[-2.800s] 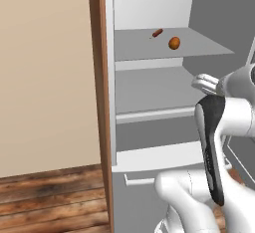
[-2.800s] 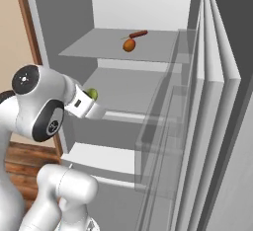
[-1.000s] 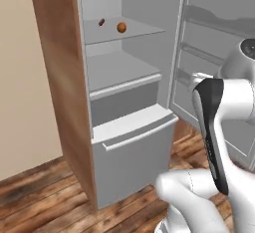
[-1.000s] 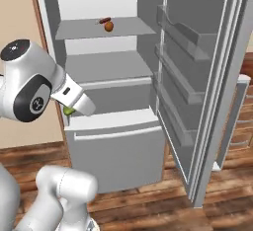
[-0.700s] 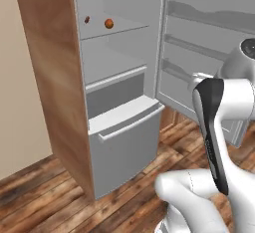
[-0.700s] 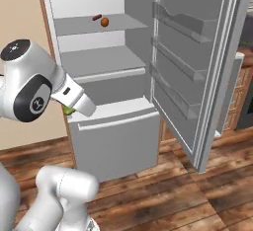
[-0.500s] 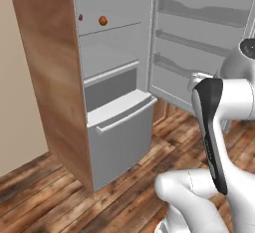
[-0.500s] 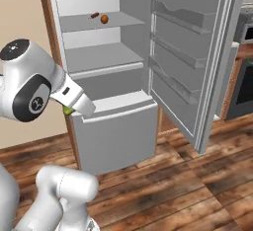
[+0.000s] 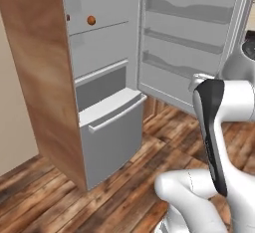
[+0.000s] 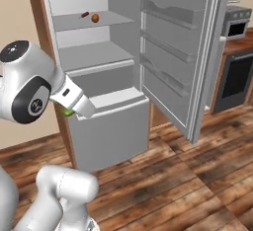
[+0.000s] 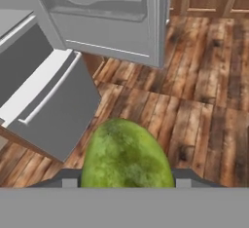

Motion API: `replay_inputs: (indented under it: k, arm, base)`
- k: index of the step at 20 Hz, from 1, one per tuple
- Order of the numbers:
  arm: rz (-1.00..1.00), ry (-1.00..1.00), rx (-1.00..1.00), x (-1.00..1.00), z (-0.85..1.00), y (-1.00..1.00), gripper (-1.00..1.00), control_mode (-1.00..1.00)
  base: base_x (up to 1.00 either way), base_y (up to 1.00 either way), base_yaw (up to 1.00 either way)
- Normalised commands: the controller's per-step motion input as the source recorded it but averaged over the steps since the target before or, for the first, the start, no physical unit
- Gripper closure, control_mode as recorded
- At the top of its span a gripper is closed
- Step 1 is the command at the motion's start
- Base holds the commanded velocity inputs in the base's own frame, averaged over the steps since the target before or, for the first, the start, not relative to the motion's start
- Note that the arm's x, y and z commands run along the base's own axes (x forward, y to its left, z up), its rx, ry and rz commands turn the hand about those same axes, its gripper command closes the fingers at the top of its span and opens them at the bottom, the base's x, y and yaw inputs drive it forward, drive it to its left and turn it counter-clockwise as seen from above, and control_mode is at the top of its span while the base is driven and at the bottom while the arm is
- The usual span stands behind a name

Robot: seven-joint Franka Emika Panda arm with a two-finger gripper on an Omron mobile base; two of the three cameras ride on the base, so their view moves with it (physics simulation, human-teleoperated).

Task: Pick up each mango from the fridge and place one mango on each plate on the dining counter.

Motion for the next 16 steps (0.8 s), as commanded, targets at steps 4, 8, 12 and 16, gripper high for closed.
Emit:
replay_inputs:
  k: [4,8,12,16]
  arm:
    - [0.0,0.0,0.0,0.0,0.0,0.0,1.0,1.0]
    - [0.0,0.0,0.0,0.0,0.0,0.0,1.0,1.0]
    - [0.0,0.0,0.0,0.0,0.0,0.0,1.0,1.0]
    - [0.0,0.0,0.0,0.0,0.0,0.0,1.0,1.0]
  base:
    - [-0.87,0.38,-0.24]
    - [-0.08,0.79,-0.03]
    - [0.32,0.87,-0.15]
    - [-0.32,0.54,-0.42]
